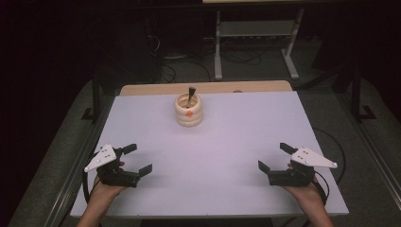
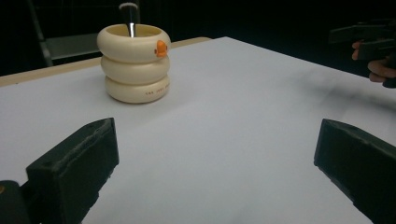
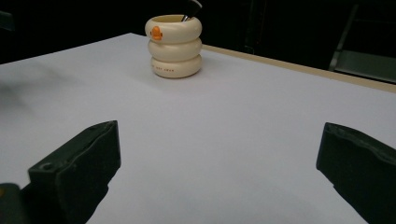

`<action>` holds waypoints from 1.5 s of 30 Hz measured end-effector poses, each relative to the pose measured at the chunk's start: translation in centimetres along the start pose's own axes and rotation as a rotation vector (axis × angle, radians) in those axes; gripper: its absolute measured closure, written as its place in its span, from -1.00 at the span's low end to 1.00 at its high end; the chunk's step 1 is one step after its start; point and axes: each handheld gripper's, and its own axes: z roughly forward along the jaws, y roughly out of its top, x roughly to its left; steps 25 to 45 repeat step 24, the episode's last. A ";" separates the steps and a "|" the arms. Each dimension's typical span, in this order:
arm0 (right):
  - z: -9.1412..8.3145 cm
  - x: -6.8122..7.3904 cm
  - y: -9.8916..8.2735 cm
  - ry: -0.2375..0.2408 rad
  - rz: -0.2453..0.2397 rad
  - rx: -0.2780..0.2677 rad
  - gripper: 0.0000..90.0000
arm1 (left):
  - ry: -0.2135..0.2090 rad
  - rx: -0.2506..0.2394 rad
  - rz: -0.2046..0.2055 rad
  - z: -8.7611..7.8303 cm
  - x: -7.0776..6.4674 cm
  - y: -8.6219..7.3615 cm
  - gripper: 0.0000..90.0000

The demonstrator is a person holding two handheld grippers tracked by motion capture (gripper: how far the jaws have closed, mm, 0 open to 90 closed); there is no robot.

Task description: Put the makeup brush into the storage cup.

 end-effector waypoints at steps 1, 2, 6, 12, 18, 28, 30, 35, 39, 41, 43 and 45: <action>0.0 0.0 0.0 0.000 0.003 0.003 -1.00 | -0.003 -0.001 -0.002 0.0 -0.1 -0.1 -1.00; 0.0 0.0 -0.1 -0.001 0.002 0.003 -1.00 | -0.005 0.002 -0.002 -0.1 -0.1 -0.1 -1.00; -0.2 0.0 -0.2 -0.003 0.002 0.005 -1.00 | -0.009 0.004 -0.005 -0.1 -0.2 -0.5 -1.00; -0.2 0.0 -0.4 -0.003 0.006 0.016 -1.00 | -0.005 0.014 0.000 -0.2 -0.2 -0.9 -1.00; -0.1 0.1 -0.6 -0.002 0.004 0.023 -1.00 | -0.012 0.026 0.000 -0.1 -0.2 -1.1 -1.00; 0.0 0.2 -0.7 0.003 -0.004 0.027 -1.00 | -0.013 0.029 0.001 0.0 -0.2 -1.1 -1.00; 0.0 0.2 -0.7 0.003 -0.004 0.027 -1.00 | -0.013 0.029 0.001 0.0 -0.2 -1.1 -1.00; 0.0 0.2 -0.7 0.003 -0.004 0.027 -1.00 | -0.013 0.029 0.001 0.0 -0.2 -1.1 -1.00; 0.0 0.2 -0.7 0.003 -0.004 0.027 -1.00 | -0.013 0.029 0.001 0.0 -0.2 -1.1 -1.00; 0.0 0.2 -0.7 0.003 -0.004 0.027 -1.00 | -0.013 0.029 0.001 0.0 -0.2 -1.1 -1.00; 0.0 0.2 -0.7 0.003 -0.004 0.027 -1.00 | -0.013 0.029 0.001 0.0 -0.2 -1.1 -1.00; 0.0 0.2 -0.7 0.003 -0.004 0.027 -1.00 | -0.013 0.029 0.001 0.0 -0.2 -1.1 -1.00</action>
